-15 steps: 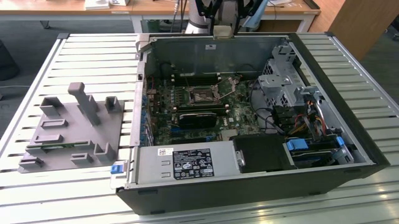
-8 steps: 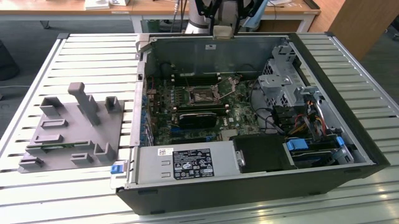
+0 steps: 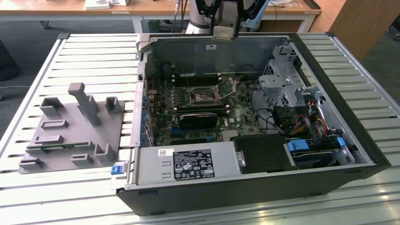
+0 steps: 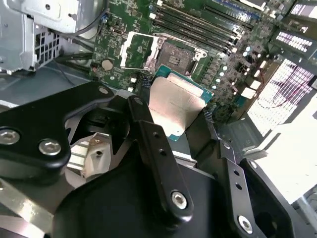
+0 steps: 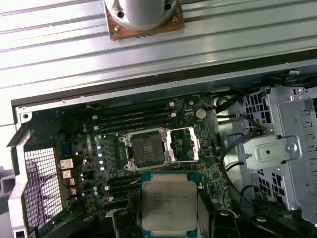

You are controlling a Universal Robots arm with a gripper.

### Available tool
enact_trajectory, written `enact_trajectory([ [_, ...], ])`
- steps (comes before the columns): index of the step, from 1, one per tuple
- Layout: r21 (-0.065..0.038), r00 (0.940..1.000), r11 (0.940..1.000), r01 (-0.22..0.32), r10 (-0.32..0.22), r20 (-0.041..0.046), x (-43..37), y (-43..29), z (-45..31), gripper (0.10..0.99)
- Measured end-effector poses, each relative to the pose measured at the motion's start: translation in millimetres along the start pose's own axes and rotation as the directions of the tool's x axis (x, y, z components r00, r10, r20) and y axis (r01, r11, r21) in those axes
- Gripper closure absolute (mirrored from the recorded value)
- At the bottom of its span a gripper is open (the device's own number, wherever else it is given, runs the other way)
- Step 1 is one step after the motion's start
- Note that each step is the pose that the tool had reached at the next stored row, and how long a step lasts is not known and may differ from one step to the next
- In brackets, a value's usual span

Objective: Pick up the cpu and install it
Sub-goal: 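Place the cpu into insertion slot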

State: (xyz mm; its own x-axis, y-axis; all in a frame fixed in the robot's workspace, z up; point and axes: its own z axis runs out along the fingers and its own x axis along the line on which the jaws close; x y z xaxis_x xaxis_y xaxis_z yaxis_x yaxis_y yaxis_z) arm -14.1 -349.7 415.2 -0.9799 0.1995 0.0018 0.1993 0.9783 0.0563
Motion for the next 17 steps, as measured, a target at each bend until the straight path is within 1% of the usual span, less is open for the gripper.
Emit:
enact_trajectory([
  [5,0.000,0.9984,0.9984,-0.057,0.057,0.0032,0.2,0.0,0.9,0.545],
  [11,0.000,0.9963,0.9963,-0.086,0.086,0.0051,0.3,1.0,1.1,0.545],
  [17,0.000,0.9892,0.9892,-0.147,0.147,0.0085,0.4,1.0,1.6,0.545],
])
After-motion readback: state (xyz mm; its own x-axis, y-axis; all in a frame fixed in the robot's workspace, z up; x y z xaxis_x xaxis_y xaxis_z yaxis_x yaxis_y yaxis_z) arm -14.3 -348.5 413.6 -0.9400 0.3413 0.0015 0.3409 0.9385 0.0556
